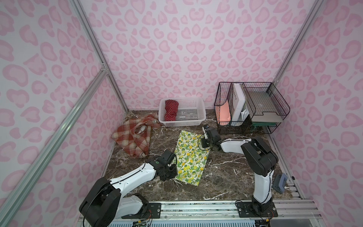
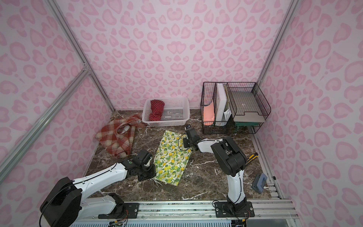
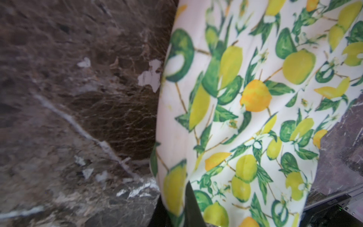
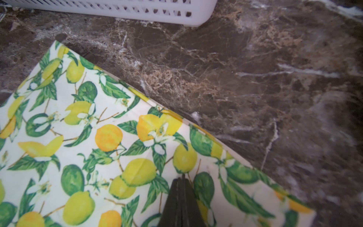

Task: Roll up the skirts
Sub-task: Adjust the skirt at the center of the board, then roll the skirt at the center of the board.

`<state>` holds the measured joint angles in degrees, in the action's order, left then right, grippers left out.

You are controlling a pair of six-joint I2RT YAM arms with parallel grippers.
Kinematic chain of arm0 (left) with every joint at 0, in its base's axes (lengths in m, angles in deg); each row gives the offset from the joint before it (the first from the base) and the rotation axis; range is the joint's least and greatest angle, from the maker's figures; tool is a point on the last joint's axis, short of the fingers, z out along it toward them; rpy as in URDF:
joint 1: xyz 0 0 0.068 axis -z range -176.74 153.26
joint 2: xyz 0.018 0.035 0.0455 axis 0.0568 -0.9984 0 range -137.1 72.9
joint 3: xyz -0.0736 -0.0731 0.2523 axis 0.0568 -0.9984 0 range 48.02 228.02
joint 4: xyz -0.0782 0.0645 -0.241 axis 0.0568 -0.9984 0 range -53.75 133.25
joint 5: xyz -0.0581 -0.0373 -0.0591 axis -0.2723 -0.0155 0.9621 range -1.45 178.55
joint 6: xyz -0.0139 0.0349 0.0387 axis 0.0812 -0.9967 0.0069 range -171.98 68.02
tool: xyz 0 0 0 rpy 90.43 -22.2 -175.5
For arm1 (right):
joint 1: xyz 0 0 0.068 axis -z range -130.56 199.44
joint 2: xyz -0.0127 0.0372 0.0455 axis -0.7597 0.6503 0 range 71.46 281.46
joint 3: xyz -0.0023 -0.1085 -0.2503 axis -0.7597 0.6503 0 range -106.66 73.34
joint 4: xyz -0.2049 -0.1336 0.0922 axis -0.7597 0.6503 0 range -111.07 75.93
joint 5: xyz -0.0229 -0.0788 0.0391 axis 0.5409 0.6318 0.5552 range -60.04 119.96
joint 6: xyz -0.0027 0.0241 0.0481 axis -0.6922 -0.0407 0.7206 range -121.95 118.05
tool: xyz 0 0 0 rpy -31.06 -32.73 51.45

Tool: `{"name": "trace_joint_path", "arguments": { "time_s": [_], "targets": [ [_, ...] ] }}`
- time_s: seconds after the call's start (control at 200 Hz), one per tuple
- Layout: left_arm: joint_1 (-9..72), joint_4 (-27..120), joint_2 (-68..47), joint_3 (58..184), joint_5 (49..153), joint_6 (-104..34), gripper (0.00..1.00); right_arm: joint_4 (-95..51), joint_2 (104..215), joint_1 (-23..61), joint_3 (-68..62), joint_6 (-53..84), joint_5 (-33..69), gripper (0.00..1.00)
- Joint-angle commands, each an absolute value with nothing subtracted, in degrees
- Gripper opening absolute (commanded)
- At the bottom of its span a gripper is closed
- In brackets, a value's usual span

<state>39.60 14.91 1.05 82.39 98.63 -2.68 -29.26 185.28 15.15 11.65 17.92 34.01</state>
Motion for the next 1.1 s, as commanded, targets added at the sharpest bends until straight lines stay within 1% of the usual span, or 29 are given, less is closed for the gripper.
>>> {"name": "trace_joint_path", "arguments": {
  "time_s": [0.0, 0.055, 0.19, 0.265, 0.36, 0.57, 0.75, 0.82, 0.905, 0.995, 1.095],
  "targets": [
    [40.53, 8.48, 0.0, 84.48, 98.26, -2.76, 0.0, -13.36, 184.7, 14.87, 12.66, 17.87, 35.91, 0.31],
    [40.93, 7.11, -0.39, 85.69, 98.0, -2.74, 0.0, -12.59, 182.23, 13.86, 13.42, 17.95, 37.98, 0.38],
    [41.46, 5.37, -0.52, 87.99, 98.69, -2.26, 0.0, -11.46, 172.33, 9.12, 19.26, 18.4, 43.02, 0.51],
    [41.7, 4.31, -0.65, 89.23, 98.54, -2.04, 0.0, -11.32, 166.13, 5.06, 23.27, 18.48, 45.5, 0.56],
    [41.95, 3.61, -1.17, 90.35, 98.91, -1.59, 0.0, -10.38, 159.75, -0.61, 27.2, 18.85, 50.41, 0.66],
    [42.17, 4.92, -1.71, 91.06, 99.37, 0.58, 0.0, -4.96, 153.45, -3.29, 29.5, 21.22, 56.04, 0.67],
    [42.18, 4.95, -0.9, 90.97, 100.8, 2.87, 0.0, -2.4, 141.59, -6.86, 31.4, 21.44, 52.88, 0.69],
    [42.13, 5.33, -0.73, 90.79, 101.73, 4.15, 0.0, -4.73, 137.04, -10.18, 33.14, 17.62, 50.56, 0.69],
    [42.13, 6.52, -0.83, 90.69, 103.91, 5.93, 0.0, -8.33, 134.31, -15.59, 34.76, 17.08, 49.32, 0.71],
    [42.2, 7.53, -0.71, 90.74, 105.5, 8.07, 0.0, -10.04, 135.16, -20.96, 35.44, 17.16, 52.16, 0.74],
    [42.19, 8.0, -0.4, 90.74, 105.25, 10.21, 0.0, -14.29, 137.37, -27.92, 36.13, 16.19, 55.08, 0.87]
  ]
}}
